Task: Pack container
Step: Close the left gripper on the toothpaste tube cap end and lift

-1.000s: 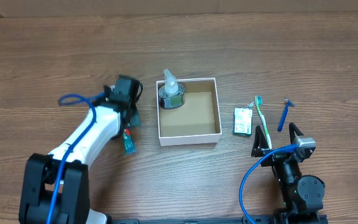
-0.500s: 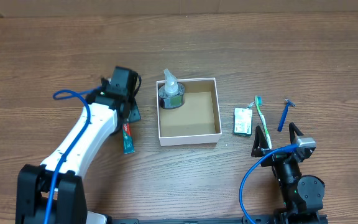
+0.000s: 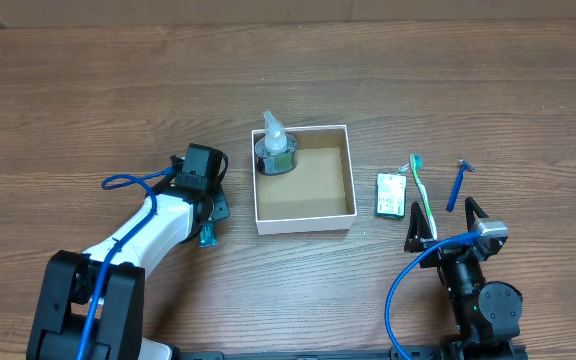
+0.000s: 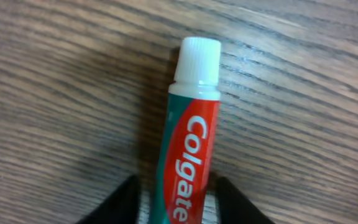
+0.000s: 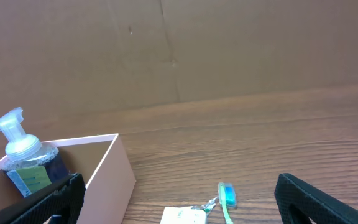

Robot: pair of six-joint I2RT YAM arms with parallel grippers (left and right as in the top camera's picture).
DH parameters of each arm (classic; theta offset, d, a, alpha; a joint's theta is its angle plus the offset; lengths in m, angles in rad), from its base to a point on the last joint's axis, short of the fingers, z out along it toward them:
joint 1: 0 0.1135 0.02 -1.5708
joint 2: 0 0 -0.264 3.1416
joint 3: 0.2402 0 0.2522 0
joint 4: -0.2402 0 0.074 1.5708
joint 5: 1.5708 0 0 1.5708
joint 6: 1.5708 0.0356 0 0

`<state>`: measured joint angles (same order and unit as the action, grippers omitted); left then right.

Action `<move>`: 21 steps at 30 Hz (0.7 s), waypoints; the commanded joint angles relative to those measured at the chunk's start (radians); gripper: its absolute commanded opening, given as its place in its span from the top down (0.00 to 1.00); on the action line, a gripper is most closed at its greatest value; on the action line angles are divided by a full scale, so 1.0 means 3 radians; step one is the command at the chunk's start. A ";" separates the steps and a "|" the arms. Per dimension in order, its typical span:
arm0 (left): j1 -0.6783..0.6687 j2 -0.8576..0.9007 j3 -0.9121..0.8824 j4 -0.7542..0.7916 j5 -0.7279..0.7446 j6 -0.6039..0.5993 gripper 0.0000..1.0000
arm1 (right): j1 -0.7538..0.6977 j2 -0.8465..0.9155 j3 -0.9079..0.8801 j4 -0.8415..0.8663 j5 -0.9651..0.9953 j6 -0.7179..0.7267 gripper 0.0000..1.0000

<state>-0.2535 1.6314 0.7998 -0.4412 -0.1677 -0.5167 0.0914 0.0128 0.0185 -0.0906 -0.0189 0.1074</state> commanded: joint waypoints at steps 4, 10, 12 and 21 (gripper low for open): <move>0.0022 0.0034 -0.0029 0.0094 0.0032 0.0078 0.81 | -0.0006 -0.0032 -0.0034 0.0020 0.0005 -0.0013 0.00; 0.0022 0.0027 0.0031 0.0112 0.0042 0.0149 0.96 | -0.0006 -0.0032 -0.0034 0.0020 0.0005 -0.0013 0.00; 0.0022 0.0004 0.0098 0.0071 0.0039 0.0270 0.96 | -0.0006 -0.0032 -0.0034 0.0020 0.0005 -0.0013 0.00; -0.0031 -0.0272 0.1048 -0.0927 0.0052 0.0429 0.87 | -0.0006 -0.0032 -0.0034 0.0020 0.0005 -0.0013 0.00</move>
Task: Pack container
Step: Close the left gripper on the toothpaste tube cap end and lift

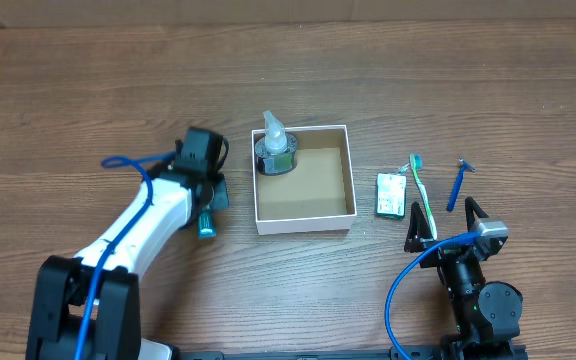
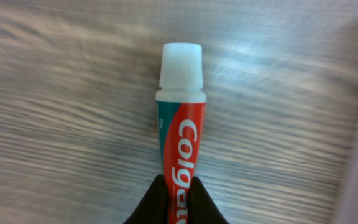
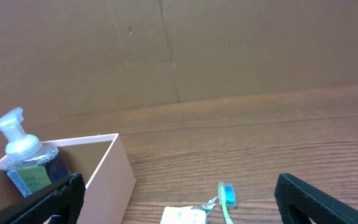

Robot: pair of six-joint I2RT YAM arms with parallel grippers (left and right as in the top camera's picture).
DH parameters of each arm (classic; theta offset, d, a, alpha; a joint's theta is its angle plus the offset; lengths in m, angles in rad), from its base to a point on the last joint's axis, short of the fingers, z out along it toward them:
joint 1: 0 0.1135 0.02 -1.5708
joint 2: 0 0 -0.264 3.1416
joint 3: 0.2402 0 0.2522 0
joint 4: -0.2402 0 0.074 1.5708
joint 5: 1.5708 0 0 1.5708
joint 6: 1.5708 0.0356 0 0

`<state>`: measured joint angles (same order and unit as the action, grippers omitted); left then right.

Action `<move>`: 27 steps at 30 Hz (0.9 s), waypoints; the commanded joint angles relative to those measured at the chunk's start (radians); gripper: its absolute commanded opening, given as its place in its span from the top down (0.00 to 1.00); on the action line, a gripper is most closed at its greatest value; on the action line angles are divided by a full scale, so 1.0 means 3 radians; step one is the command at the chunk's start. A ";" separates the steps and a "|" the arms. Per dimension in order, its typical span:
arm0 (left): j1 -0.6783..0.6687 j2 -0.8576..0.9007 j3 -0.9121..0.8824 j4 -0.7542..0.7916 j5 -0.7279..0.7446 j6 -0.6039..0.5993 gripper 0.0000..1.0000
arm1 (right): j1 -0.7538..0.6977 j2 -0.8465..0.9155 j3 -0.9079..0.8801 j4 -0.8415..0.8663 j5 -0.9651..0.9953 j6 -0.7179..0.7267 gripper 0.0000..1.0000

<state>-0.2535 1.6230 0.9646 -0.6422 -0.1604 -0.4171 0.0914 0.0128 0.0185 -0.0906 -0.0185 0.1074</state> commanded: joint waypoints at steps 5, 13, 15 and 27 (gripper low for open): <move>-0.0200 -0.0429 0.1048 -0.0666 0.0300 0.0093 0.83 | -0.0006 -0.0032 -0.0034 0.0020 0.0004 -0.0013 0.00; -0.0696 -0.0582 0.1395 -0.0565 0.0795 -0.0146 0.81 | -0.0006 -0.0032 -0.0034 0.0020 0.0004 -0.0013 0.00; -0.0838 -0.0579 0.1395 -0.0525 0.0696 -0.0200 0.80 | -0.0006 -0.0032 -0.0034 0.0020 0.0004 -0.0013 0.00; -0.0744 -0.0579 0.1385 -0.0974 -0.0151 -0.0762 0.62 | -0.0006 -0.0032 -0.0034 0.0020 0.0004 -0.0013 0.00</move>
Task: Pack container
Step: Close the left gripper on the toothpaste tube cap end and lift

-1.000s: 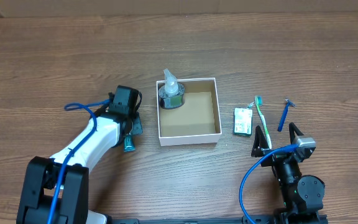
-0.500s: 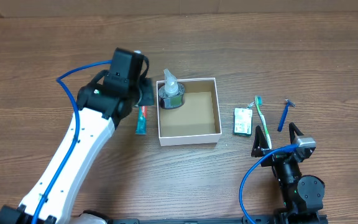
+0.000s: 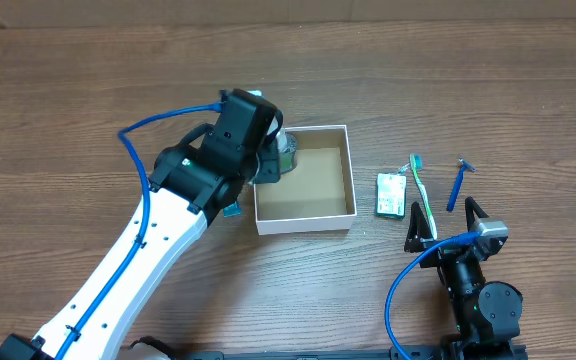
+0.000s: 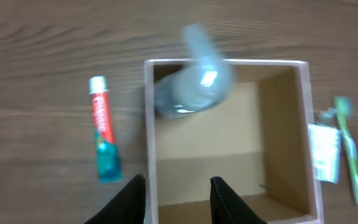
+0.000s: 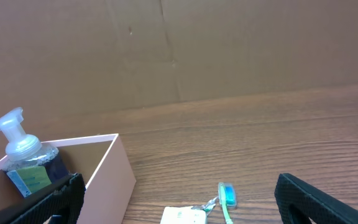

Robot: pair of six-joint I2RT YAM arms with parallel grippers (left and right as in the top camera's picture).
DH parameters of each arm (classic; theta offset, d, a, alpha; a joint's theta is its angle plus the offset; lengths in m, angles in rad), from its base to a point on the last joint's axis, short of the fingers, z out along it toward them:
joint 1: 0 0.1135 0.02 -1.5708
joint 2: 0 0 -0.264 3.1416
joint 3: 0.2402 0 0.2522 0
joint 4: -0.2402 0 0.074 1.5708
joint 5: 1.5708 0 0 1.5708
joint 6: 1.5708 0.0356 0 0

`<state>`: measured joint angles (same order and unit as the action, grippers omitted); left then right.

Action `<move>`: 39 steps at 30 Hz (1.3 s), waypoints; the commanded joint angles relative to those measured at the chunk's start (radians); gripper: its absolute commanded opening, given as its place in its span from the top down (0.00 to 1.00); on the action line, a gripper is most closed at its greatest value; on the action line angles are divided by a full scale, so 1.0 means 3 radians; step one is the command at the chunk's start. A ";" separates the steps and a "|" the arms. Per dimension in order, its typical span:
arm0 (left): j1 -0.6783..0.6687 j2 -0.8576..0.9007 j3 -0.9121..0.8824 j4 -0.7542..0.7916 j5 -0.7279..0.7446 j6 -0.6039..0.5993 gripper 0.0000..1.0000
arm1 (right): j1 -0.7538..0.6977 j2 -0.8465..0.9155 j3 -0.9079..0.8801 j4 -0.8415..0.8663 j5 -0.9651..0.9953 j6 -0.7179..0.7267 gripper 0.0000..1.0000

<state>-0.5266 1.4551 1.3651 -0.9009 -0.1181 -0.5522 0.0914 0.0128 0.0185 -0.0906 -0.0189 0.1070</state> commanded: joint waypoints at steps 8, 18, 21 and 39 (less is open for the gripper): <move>0.0613 0.0067 -0.0226 -0.0061 -0.0216 -0.0327 0.07 | -0.0006 -0.0032 -0.0034 0.0020 0.0005 -0.0011 0.00; 0.0763 0.0587 -0.0577 0.0511 -0.0106 -0.0047 0.19 | -0.0006 -0.0032 -0.0034 0.0020 0.0005 -0.0011 0.00; 0.0763 0.0800 -0.0579 0.0595 -0.0089 -0.0004 0.15 | -0.0006 -0.0032 -0.0034 0.0020 0.0005 -0.0011 0.00; 0.0871 0.1671 -0.0580 0.0982 -0.0075 0.0198 0.22 | -0.0006 -0.0032 -0.0034 0.0020 0.0005 -0.0011 0.00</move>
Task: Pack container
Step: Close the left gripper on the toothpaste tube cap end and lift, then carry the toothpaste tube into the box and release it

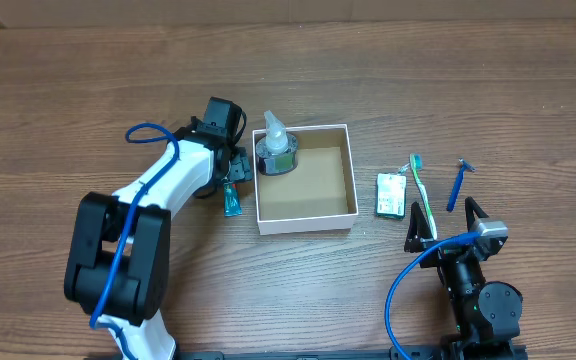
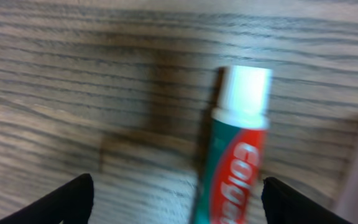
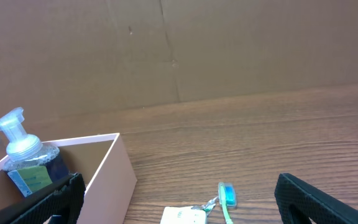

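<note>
The toothpaste tube (image 2: 236, 163), red and green with a white cap, lies flat on the wood; overhead shows the tube (image 1: 233, 198) just left of the white box (image 1: 349, 180). My left gripper (image 2: 176, 208) hangs low over it, open wide, with the tube between the fingers, nearer the right one and untouched. A soap pump bottle (image 1: 275, 150) stands in the box's back left corner. My right gripper (image 1: 446, 223) rests open near the front edge. The floss pack (image 1: 392, 195), toothbrush (image 1: 420, 185) and blue razor (image 1: 457, 185) lie ahead of it.
A brown cardboard wall (image 3: 166, 50) closes the far side of the table. In the right wrist view the box wall (image 3: 107, 171), the soap bottle (image 3: 22, 158) and the toothbrush head (image 3: 227, 194) show between my open fingers.
My left gripper was high above the box with its jaws closer together. Now it is low over the toothpaste beside the box's left wall, jaws spread wide. The right arm has not moved.
At first my left gripper's fingers stood either side of the toothpaste, front left of the box. Then it was shut on the tube, nearer the box. Later the tube lay free beside the left wall with the gripper high overhead. Now the gripper is low over it, open.
</note>
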Robot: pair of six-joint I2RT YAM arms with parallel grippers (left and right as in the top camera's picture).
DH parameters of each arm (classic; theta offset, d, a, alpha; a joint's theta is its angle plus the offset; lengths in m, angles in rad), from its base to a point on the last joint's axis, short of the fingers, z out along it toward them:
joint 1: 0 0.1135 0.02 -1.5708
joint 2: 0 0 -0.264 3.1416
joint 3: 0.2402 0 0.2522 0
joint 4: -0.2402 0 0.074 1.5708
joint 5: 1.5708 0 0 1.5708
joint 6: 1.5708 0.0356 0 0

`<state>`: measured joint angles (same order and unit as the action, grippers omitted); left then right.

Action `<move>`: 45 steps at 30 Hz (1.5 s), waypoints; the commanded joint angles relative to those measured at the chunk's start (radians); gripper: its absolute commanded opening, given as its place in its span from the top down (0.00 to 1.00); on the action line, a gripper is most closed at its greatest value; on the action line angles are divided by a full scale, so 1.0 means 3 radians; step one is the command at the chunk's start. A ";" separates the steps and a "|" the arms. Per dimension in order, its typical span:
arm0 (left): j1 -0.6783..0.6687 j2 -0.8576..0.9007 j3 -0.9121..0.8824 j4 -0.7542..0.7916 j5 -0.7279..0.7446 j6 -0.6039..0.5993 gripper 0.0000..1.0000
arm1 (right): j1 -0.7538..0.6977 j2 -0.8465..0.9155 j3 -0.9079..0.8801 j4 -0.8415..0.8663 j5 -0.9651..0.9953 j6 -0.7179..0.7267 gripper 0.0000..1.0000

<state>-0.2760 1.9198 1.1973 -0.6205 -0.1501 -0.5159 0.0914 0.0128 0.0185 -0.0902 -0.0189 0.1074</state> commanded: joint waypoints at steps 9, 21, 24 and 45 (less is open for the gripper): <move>0.0053 0.0182 -0.0018 0.0075 0.0031 0.0237 0.78 | -0.0006 -0.0032 -0.0034 0.0019 0.0005 -0.0013 0.00; 0.0052 -0.0042 0.0037 -0.0111 0.0017 0.0328 0.88 | -0.0006 -0.0032 -0.0034 0.0019 0.0005 -0.0013 0.00; 0.0052 -0.0258 0.0098 -0.0200 0.0018 0.0328 0.87 | -0.0006 -0.0032 -0.0034 0.0019 0.0005 -0.0013 0.00; -0.0810 -0.1659 0.0169 -0.0179 0.0469 -0.0317 0.81 | -0.0006 -0.0032 -0.0034 0.0019 0.0005 -0.0013 0.00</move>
<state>-0.4629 1.4094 1.2308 -0.6941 -0.0105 -0.5396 0.0914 0.0128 0.0185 -0.0902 -0.0185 0.1074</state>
